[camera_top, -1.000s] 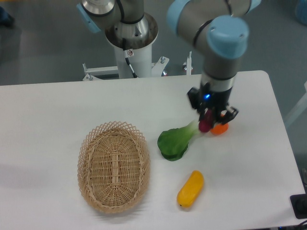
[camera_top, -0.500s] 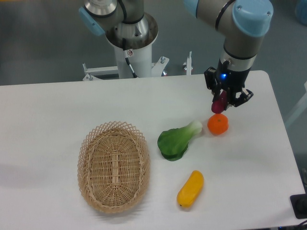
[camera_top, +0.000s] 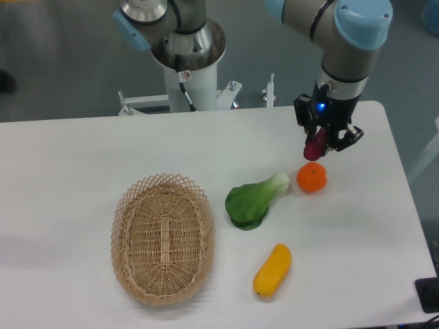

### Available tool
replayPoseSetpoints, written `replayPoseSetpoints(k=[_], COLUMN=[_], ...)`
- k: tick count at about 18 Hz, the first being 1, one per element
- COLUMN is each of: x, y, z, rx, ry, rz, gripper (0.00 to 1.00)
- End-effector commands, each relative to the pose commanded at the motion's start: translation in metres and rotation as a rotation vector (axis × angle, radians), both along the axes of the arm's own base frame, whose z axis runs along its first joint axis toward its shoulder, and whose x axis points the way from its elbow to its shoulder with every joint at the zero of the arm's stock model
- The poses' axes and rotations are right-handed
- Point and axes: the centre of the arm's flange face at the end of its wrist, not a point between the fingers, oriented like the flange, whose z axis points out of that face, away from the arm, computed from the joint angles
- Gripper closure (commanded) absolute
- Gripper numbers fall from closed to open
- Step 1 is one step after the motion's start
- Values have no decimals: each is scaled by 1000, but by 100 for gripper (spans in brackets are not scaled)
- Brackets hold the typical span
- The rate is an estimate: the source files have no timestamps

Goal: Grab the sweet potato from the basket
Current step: 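Hold the sweet potato raised above the tangerine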

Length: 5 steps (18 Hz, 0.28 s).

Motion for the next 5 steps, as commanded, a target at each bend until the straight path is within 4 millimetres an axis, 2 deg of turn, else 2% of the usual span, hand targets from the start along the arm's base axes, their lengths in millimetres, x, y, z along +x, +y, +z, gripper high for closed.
replayPoseSetpoints(k=[5], x=[0], y=[0], z=[2], rx=[1], ry=[3], rz=[0], gripper=[70])
